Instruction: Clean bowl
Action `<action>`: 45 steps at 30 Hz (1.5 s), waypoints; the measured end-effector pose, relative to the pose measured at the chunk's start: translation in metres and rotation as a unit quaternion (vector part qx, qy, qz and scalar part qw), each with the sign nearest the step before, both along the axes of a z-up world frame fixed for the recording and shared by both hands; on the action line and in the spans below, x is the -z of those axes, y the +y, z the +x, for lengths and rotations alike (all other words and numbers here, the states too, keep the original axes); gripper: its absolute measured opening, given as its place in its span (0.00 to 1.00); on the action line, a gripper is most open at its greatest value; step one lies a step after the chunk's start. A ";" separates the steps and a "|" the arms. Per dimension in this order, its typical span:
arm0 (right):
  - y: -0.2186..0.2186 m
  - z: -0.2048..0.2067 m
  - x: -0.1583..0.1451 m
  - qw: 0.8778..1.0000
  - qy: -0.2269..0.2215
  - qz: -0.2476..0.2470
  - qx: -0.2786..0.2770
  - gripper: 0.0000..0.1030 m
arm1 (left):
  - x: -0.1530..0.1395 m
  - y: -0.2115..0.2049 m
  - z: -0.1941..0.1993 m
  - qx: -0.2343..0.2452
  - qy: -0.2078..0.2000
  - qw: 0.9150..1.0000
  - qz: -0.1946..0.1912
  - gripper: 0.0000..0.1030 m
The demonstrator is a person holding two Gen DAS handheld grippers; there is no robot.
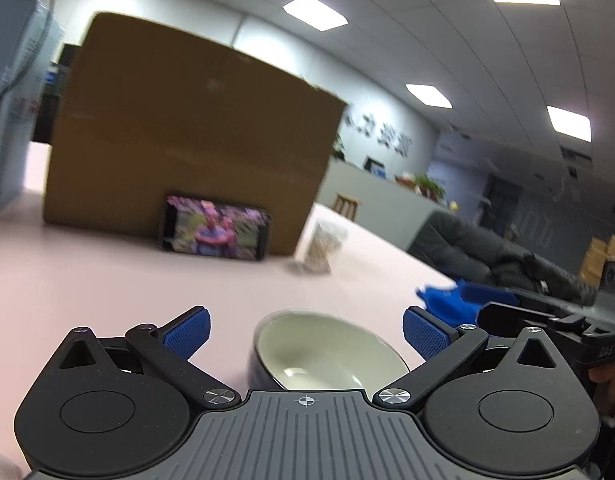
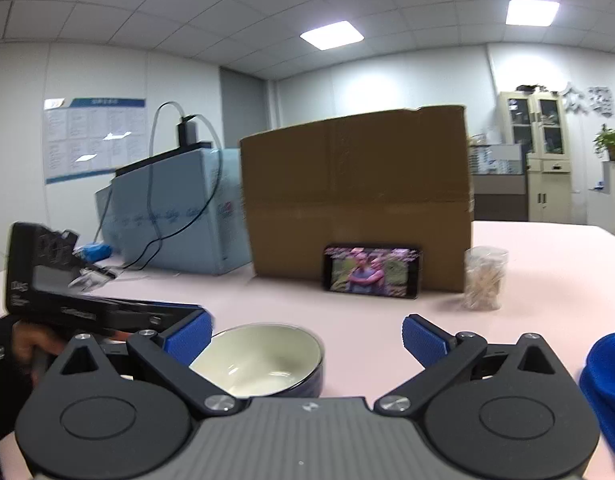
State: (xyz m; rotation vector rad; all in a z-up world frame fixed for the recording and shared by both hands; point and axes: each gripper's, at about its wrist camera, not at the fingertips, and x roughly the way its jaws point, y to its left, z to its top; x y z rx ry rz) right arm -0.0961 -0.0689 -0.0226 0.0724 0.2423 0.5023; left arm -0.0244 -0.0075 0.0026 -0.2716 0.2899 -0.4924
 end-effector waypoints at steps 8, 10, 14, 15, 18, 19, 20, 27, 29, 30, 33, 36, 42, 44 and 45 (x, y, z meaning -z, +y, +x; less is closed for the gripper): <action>-0.015 0.032 0.008 0.994 -0.058 -0.012 0.090 1.00 | -0.010 0.033 -0.007 -0.170 -0.080 0.982 -0.029 1.00; -0.022 0.043 0.010 0.991 -0.070 -0.005 0.113 1.00 | -0.011 0.039 -0.007 -0.188 -0.088 0.978 -0.034 1.00; -0.033 0.060 0.018 0.985 -0.082 -0.001 0.153 1.00 | -0.012 0.037 -0.008 -0.233 -0.109 0.966 -0.003 1.00; -0.034 0.063 0.020 0.984 -0.079 -0.001 0.158 1.00 | -0.013 0.035 -0.008 -0.243 -0.112 0.964 0.009 1.00; -0.038 0.063 0.026 0.981 -0.078 -0.007 0.178 1.00 | -0.012 0.032 -0.006 -0.265 -0.116 0.957 0.034 1.00; -0.039 0.061 0.027 0.979 -0.085 -0.015 0.184 1.00 | -0.012 0.031 -0.006 -0.276 -0.117 0.953 0.044 1.00; -0.039 0.059 0.027 0.977 -0.093 -0.023 0.189 1.00 | -0.011 0.030 -0.006 -0.285 -0.117 0.950 0.054 1.00; -0.044 0.055 0.030 0.975 -0.097 -0.030 0.198 1.00 | -0.004 0.014 0.004 -0.296 -0.102 0.943 0.116 1.00; -0.042 0.056 0.031 0.975 -0.093 -0.038 0.199 1.00 | -0.003 0.014 0.004 -0.297 -0.100 0.942 0.118 1.00; -0.041 0.057 0.031 0.975 -0.092 -0.042 0.200 1.00 | -0.003 0.015 0.005 -0.299 -0.096 0.942 0.118 1.00; -0.037 0.058 0.032 0.974 -0.084 -0.055 0.201 1.00 | -0.002 0.017 0.008 -0.296 -0.075 0.945 0.113 1.00; -0.035 0.059 0.033 0.974 -0.083 -0.060 0.204 1.00 | -0.001 0.016 0.009 -0.301 -0.070 0.943 0.119 1.00; -0.034 0.062 0.032 0.973 -0.079 -0.056 0.209 1.00 | 0.000 0.012 0.006 -0.299 -0.078 0.942 0.129 1.00; -0.035 0.064 0.032 0.973 -0.077 -0.054 0.210 1.00 | 0.000 0.013 0.006 -0.298 -0.075 0.943 0.126 1.00; -0.036 0.064 0.032 0.973 -0.076 -0.052 0.210 1.00 | 0.001 0.014 0.006 -0.296 -0.074 0.944 0.125 1.00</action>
